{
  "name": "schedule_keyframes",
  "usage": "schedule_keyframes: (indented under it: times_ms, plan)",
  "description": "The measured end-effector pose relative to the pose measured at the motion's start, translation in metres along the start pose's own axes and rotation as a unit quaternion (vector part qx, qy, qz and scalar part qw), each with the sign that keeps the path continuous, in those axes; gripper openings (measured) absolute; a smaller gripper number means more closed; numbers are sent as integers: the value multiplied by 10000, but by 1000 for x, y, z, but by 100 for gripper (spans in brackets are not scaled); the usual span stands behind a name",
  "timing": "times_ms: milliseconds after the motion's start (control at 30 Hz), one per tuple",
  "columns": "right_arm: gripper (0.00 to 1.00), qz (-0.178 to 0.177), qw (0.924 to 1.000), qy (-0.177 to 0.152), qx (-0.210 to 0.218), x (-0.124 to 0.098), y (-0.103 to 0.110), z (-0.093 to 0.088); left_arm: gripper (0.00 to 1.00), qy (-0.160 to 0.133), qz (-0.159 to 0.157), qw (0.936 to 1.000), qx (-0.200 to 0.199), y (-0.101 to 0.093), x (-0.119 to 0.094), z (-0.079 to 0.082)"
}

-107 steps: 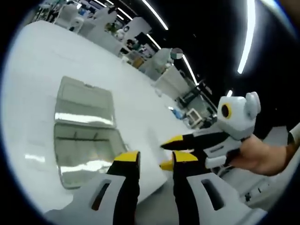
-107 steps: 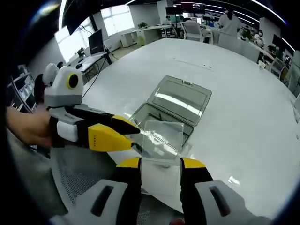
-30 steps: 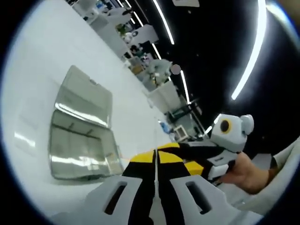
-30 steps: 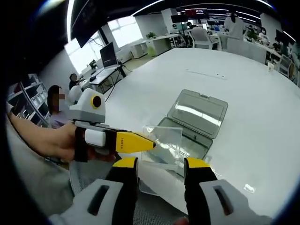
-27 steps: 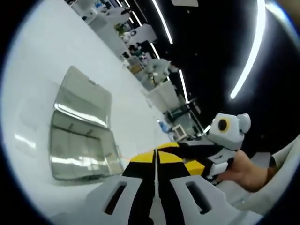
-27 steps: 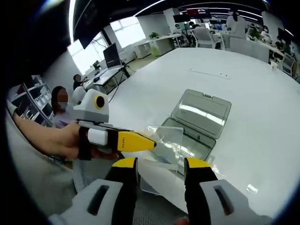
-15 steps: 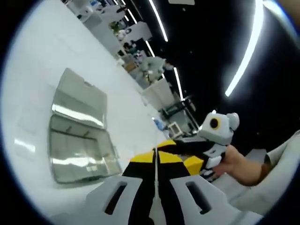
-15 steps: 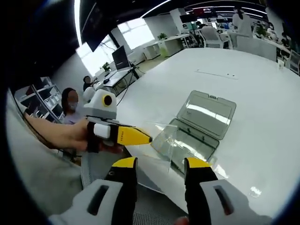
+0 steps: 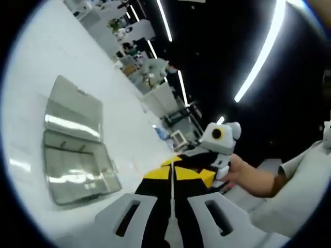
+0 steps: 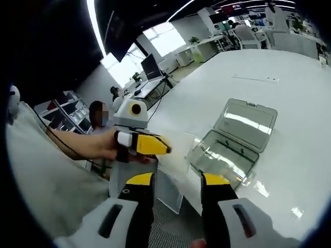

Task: Insert the divider into the dual guide fixture by aligning both edges with the guide slots and pushing it downward to the bottom, including one-sided entry, uneven engagement, binding, and posture correction.

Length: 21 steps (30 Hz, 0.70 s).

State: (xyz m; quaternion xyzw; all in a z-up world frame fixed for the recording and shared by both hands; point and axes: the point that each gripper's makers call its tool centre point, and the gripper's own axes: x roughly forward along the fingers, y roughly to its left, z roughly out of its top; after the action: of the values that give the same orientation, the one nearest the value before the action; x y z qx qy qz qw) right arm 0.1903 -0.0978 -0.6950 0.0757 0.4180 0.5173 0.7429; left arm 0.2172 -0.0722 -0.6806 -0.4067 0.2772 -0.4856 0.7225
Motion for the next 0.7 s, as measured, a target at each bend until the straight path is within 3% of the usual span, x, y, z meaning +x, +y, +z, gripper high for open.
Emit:
schedule_keyframes:
  times_ms: [267, 700]
  plan:
    - [29, 511, 9986, -59, 157, 2, 14, 0, 0, 14, -387, 9992, -31, -14, -4, 2]
    - [23, 943, 9946, -193, 379, 0, 23, 5, 0, 116, -622, 9980, 31, -25, -3, -1]
